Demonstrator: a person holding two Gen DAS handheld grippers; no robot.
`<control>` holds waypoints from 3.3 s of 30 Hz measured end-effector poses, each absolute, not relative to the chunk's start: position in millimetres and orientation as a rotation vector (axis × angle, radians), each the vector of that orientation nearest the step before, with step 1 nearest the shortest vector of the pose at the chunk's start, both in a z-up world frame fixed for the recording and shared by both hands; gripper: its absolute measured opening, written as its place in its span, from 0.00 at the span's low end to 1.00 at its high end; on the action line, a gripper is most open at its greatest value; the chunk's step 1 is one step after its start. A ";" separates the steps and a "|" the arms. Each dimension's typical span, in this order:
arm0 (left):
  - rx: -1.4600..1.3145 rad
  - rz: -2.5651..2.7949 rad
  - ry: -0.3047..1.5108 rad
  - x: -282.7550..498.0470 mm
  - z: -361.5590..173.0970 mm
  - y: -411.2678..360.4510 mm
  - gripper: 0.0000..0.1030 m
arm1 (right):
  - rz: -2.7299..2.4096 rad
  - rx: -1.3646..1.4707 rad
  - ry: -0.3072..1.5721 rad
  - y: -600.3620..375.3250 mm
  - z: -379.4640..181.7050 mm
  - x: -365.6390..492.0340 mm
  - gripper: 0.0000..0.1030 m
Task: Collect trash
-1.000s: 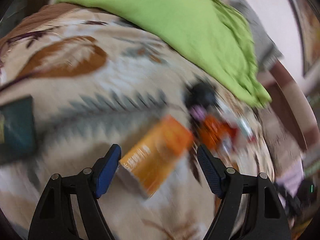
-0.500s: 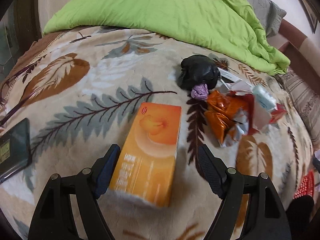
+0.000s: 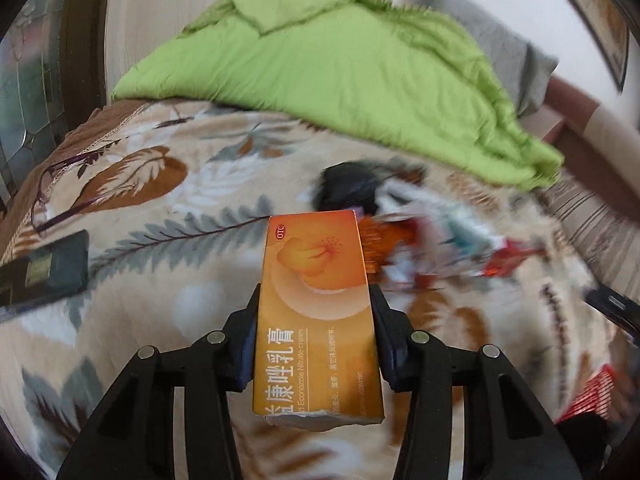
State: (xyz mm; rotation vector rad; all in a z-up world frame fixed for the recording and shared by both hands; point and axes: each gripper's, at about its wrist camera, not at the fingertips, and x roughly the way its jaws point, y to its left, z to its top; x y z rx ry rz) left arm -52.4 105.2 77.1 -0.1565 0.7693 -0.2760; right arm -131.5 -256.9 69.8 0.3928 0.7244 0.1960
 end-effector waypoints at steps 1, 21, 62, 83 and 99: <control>-0.170 -0.286 0.756 -58.4 80.6 101.4 0.45 | 0.201 0.376 0.719 -259.2 72.6 -117.9 0.58; -0.118 -0.382 0.693 -77.7 72.9 61.6 0.45 | 0.383 0.345 0.871 -239.6 43.2 -54.0 0.43; 0.041 -0.246 0.544 -95.0 81.1 38.8 0.46 | 0.090 0.044 0.609 -180.1 73.9 -117.2 0.56; 0.110 -0.200 0.484 -100.5 86.7 32.0 0.46 | 0.075 0.035 0.570 -176.0 74.4 -120.0 0.56; 0.108 -0.196 0.483 -101.2 89.7 34.1 0.46 | 0.075 0.036 0.569 -175.9 74.9 -121.0 0.56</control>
